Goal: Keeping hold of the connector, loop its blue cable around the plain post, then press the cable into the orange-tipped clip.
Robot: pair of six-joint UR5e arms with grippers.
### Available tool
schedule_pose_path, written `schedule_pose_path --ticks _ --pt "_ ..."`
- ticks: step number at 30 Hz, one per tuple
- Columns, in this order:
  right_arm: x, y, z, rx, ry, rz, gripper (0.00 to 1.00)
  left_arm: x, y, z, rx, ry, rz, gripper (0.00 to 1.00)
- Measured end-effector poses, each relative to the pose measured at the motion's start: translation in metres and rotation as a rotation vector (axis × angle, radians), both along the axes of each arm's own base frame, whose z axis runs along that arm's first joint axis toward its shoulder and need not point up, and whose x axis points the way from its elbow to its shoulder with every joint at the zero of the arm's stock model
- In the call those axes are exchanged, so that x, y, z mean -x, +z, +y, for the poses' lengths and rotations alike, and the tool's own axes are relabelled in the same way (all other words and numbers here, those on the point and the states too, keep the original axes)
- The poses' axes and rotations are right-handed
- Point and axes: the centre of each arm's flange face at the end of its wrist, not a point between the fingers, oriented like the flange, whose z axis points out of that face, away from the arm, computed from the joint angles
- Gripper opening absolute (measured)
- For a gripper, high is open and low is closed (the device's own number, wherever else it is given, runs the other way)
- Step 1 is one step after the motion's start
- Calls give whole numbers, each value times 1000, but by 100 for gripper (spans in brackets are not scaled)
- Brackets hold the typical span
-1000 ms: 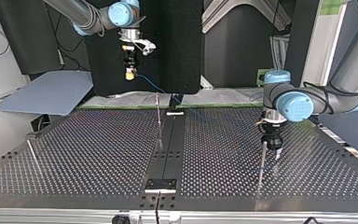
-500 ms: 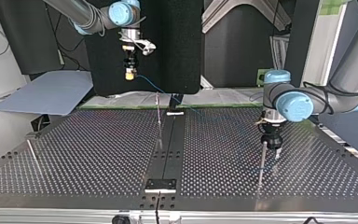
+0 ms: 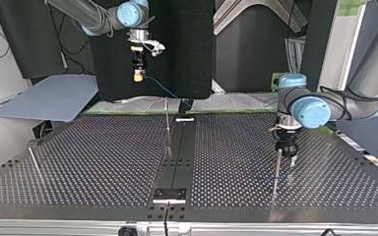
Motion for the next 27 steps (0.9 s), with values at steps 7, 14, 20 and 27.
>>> schedule_pose_path --ticks 7,14,20,27 --pt "0 -6 1 -3 1 -10 13 1 -1 0 5 0 7 97" --pt "2 -21 2 -16 0 -7 13 1 -1 3 56 8 11 97" --pt "4 -24 -1 -19 3 -6 13 0 -1 13 115 3 14 100" --pt "5 -25 -2 -20 5 -6 13 5 1 22 188 -18 41 100"
